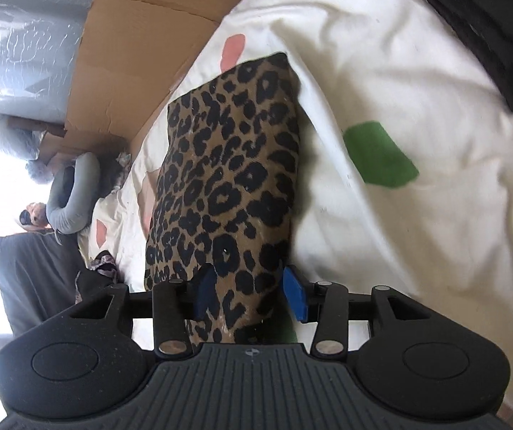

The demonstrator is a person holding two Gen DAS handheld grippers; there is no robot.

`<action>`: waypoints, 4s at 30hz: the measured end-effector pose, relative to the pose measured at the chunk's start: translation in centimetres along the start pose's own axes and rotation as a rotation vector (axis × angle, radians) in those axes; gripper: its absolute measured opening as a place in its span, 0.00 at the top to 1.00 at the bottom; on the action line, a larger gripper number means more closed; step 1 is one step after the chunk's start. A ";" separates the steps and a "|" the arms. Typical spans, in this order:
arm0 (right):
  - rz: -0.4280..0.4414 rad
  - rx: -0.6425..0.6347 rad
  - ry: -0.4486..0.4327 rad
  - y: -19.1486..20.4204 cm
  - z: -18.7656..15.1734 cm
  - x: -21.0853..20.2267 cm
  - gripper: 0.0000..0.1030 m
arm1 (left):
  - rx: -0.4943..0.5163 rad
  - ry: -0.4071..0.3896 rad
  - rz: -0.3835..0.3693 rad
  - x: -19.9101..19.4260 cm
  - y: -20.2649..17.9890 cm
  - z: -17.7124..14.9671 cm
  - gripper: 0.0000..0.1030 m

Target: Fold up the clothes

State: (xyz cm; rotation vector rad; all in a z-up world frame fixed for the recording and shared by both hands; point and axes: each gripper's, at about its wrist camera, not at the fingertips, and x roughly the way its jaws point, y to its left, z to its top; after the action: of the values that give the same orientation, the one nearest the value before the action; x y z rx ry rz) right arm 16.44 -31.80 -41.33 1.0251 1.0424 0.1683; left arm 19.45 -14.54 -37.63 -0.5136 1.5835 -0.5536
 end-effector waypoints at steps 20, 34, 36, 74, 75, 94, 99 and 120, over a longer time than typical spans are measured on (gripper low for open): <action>0.167 0.174 -0.028 -2.8 0.2 3.8 0.54 | 0.033 0.019 -0.003 -0.4 -0.1 0.2 0.97; 0.072 0.042 -0.017 -0.4 0.9 2.7 0.96 | 0.053 0.039 -0.003 0.3 -0.5 -0.5 0.97; 0.059 0.034 -0.018 -0.1 1.0 2.3 0.96 | 0.056 0.048 -0.011 0.4 -0.8 -0.6 0.97; 0.010 -0.039 0.033 -0.3 0.5 1.9 0.68 | 0.427 -0.255 0.274 -5.5 -4.0 10.9 0.69; 0.009 -0.040 0.033 -0.3 0.5 1.9 0.67 | 0.430 -0.259 0.276 -5.3 -3.9 11.2 0.69; 0.011 -0.043 0.030 0.0 0.4 1.9 0.67 | 0.485 -0.300 0.221 -2.6 -2.0 12.7 0.76; 0.010 -0.041 0.028 0.0 0.3 2.0 0.67 | 0.529 -0.325 0.235 -2.9 -2.2 12.4 0.97; 0.109 0.070 0.006 -1.5 0.9 3.9 0.79 | 0.540 -0.324 0.302 -2.1 -0.9 12.6 0.98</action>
State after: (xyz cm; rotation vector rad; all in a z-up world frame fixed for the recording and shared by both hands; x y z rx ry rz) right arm 18.77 -31.04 -44.85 1.1459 1.0044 0.2256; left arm 32.14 -14.55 -36.21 0.0471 1.1125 -0.6021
